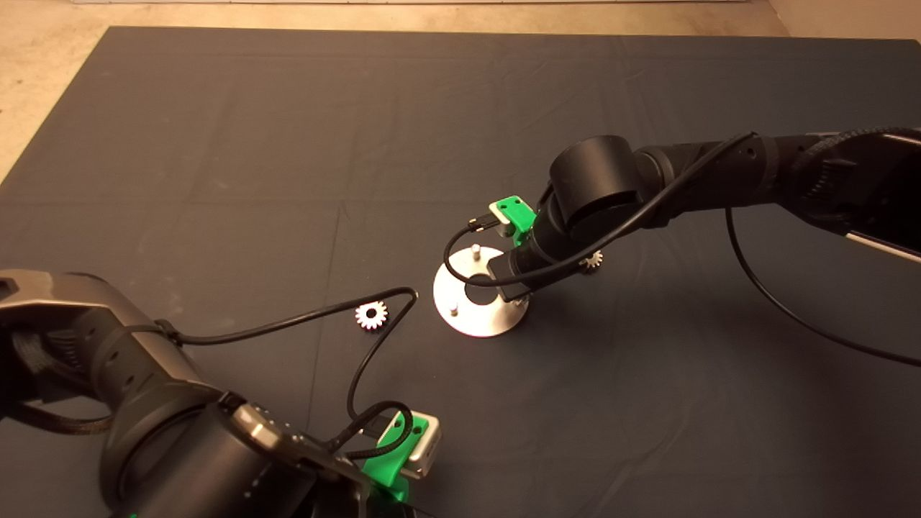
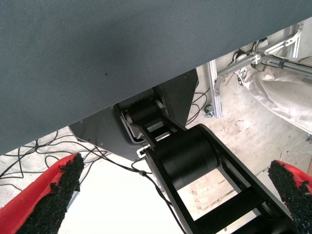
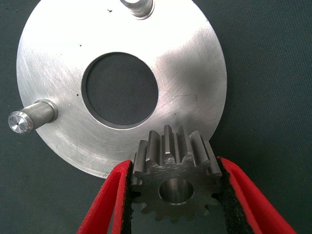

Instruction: Install three planetary gears onto the carrier pins

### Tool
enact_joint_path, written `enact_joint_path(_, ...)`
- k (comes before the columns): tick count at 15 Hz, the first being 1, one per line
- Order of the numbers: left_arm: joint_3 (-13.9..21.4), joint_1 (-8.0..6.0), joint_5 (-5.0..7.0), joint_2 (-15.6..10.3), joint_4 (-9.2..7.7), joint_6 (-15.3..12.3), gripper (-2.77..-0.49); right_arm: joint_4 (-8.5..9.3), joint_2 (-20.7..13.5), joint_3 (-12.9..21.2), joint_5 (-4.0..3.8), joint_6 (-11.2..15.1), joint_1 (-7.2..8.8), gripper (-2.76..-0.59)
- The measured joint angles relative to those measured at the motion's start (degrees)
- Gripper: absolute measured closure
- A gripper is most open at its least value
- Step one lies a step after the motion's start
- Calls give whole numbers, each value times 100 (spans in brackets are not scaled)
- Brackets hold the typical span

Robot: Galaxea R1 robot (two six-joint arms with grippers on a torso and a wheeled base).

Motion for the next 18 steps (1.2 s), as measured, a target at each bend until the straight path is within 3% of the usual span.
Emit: enact_joint_path(18, 0, 0, 0, 0, 2, -3, -276, 72, -3, 0, 0, 0, 0, -100)
